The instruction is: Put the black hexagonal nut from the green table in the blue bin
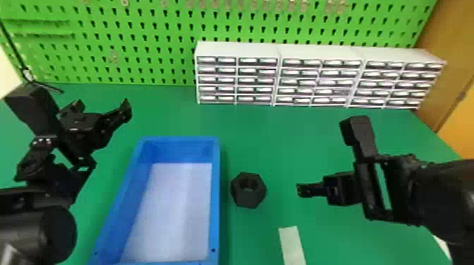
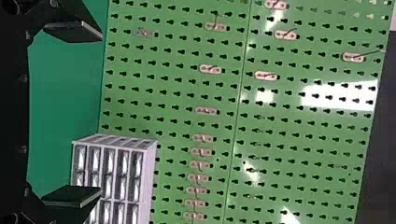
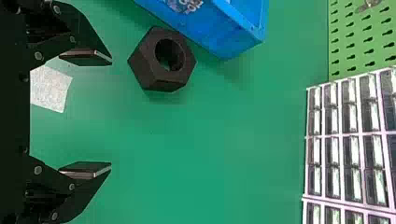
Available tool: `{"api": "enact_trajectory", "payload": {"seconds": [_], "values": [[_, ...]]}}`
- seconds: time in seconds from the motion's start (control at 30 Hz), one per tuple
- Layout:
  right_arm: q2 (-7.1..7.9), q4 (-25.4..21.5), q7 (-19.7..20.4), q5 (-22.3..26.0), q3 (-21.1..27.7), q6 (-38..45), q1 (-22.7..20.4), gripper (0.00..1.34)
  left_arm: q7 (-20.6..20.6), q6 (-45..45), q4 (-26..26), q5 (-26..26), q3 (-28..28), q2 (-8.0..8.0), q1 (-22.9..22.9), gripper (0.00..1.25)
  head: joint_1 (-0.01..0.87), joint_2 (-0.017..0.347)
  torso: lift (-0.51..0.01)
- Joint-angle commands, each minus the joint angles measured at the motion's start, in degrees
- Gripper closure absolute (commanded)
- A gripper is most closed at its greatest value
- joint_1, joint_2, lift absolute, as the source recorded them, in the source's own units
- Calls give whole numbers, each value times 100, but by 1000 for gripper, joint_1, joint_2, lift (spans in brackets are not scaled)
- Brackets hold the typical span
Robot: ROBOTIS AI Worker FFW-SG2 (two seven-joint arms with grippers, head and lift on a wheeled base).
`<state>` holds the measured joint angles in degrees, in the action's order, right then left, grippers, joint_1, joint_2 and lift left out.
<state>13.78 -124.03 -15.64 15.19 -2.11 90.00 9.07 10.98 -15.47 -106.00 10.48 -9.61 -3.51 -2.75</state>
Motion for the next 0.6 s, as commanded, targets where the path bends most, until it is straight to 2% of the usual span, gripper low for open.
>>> {"api": "enact_trajectory", "payload": {"seconds": [0.0, 0.57], "values": [[29, 19, 0, 28, -61, 8, 34, 464, 0, 0, 0, -11, 3, 0, -6, 125, 692, 8, -97], [134, 81, 0, 115, -255, 8, 148, 464, 0, 0, 9, -29, 21, 0, -15, 125, 692, 8, -97]]}}
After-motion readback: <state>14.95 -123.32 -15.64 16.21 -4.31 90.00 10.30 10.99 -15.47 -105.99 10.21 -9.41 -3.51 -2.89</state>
